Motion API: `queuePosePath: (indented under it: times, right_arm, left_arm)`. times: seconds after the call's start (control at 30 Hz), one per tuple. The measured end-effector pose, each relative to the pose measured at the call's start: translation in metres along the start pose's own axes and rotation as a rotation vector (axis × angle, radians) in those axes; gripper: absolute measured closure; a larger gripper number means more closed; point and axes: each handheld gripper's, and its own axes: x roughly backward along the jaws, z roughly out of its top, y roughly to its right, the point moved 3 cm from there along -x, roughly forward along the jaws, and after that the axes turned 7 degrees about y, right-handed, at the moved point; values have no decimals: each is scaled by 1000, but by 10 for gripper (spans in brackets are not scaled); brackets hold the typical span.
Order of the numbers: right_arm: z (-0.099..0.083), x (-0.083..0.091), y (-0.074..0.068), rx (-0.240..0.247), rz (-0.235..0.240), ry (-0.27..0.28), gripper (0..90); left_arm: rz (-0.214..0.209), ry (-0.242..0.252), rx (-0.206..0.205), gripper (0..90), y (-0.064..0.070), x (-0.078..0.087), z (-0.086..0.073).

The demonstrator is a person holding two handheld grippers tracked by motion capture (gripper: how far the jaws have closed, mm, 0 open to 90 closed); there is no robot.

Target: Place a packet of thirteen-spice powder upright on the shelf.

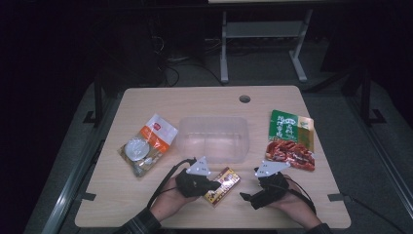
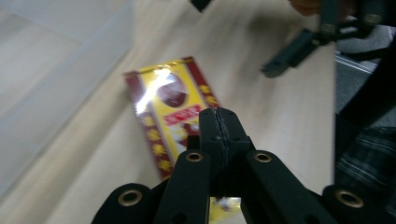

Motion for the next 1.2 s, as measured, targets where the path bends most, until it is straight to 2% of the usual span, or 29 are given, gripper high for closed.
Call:
queuePosePath:
  times: [0.2, 0.3, 0.4, 0.57, 0.7, 0.73, 0.8, 0.87, 1.0, 1.03, 1.1, 1.2]
  right_arm:
    - [0, 0, 1, -8, -2, -2, 6]
    - [0, 0, 1, -7, -1, -2, 6]
    - [0, -1, 1, -8, 0, -4, 6]
    - [0, -1, 1, -9, 0, -4, 6]
    - [0, -1, 1, -15, 0, -3, 6]
    - [0, -1, 1, -15, 1, -3, 6]
    - [0, -1, 1, -15, 1, -2, 6]
    - [0, -1, 2, -12, 0, -2, 6]
    - [0, -2, 3, -14, 1, -5, 6]
    - [0, -2, 2, -15, 1, -6, 6]
    - [0, -2, 2, -13, 1, -5, 6]
    - [0, -2, 2, -13, 0, -4, 6]
  left_arm:
    - [-23, -14, 20, 897, 21, -2, -11]
    - [-38, -29, 37, 897, 25, -6, -17]
    - [-29, -60, 28, 898, 24, -9, -20]
    - [-9, -49, 52, 898, 20, -6, -20]
    - [22, -63, 50, 898, 11, 0, -22]
    - [26, -59, 64, 897, 9, 1, -22]
    - [10, -47, 74, 897, 8, 3, -21]
    - [-14, -26, 83, 898, 13, 2, -19]
    - [-39, -61, 34, 898, 26, -10, -19]
    - [-39, -63, 38, 898, 27, -12, -20]
    - [-40, -82, 31, 898, 26, -14, -21]
    - [-17, -93, 27, 898, 23, -13, -23]
